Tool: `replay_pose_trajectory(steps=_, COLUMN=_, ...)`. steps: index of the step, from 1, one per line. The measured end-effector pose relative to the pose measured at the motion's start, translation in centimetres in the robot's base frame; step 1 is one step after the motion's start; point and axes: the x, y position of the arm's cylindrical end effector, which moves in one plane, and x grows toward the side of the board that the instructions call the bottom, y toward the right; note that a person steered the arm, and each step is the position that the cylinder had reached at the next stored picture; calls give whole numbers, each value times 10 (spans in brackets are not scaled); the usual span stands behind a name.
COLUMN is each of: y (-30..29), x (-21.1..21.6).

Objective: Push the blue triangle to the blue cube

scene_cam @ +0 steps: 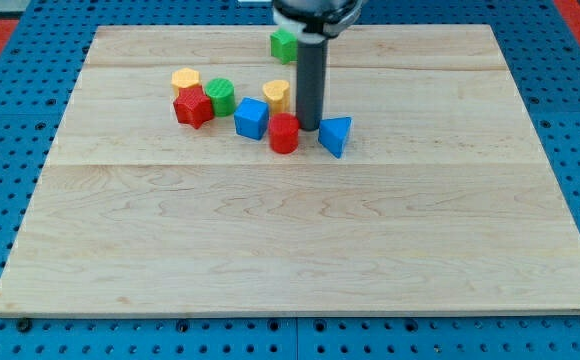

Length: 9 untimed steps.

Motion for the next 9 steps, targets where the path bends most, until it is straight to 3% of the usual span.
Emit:
replay_pose_trajectory(steps=3, y=0, x=-8)
replay_pose_trajectory(steps=7, y=105, x=-97)
replay_pose_trajectory(steps=8, y=146, x=-71)
replay_pose_trajectory(steps=9, y=140, x=-31)
